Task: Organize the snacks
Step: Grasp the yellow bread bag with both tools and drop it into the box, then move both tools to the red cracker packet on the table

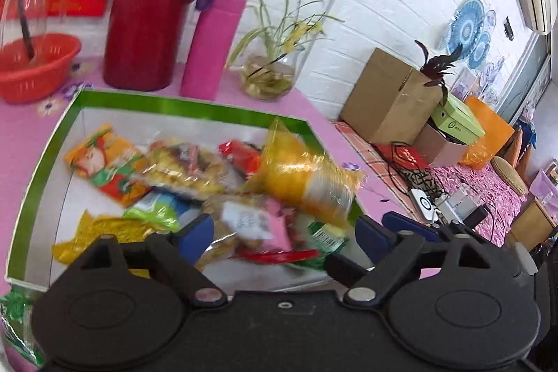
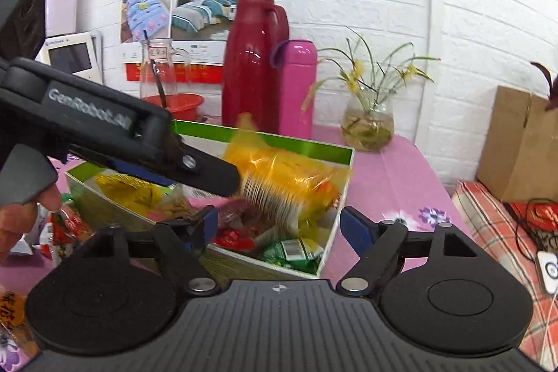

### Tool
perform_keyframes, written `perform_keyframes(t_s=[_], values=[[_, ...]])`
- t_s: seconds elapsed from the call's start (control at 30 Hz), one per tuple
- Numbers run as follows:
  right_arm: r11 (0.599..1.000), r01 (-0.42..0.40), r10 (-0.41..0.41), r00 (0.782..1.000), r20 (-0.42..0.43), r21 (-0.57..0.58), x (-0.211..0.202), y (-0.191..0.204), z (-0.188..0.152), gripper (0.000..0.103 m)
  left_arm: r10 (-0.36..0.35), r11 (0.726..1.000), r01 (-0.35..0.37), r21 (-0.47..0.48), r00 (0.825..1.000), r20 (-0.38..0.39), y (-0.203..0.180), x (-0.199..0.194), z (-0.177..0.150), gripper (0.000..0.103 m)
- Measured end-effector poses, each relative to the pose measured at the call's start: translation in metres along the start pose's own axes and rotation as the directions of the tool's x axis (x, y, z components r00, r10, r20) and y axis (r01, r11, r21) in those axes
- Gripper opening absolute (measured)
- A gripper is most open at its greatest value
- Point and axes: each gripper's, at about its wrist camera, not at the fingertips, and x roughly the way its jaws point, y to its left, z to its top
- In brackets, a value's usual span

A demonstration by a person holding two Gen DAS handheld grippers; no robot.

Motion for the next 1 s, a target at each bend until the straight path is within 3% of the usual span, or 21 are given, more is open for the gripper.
perform_keyframes(t_s=[0.27, 0.6, 0.9, 1.0], values=[[1.0, 0.007, -0.007, 1.0, 0.019, 0.021, -0.011, 0.0, 0.003, 0.103, 0.011, 1.0, -0.011, -0.018, 1.0, -0.005, 0.009, -0.007, -0.003, 0.103], [0.994, -0.041, 0.051, 0.994, 0.1, -0.101, -0.074, 0.034, 0.009, 0.103, 0.055, 0.998, -0.057, 0.023, 0.997, 0.054, -0.01, -0.078, -0.024, 0.103], [0.977, -0.12, 0.129, 0.991, 0.043, -0.178, -0.114, 0.069, -0.017, 0.103, 0.114, 0.993, -0.115, 0.025, 0.993, 0.037, -0.003, -0.14, -0.071, 0.103], [0.97, -0.136, 0.139, 0.99, 0.005, -0.201, -0.115, 0.078, -0.028, 0.103, 0.099, 0.995, -0.1, 0.029, 0.995, 0.02, -0.001, -0.148, -0.086, 0.103]])
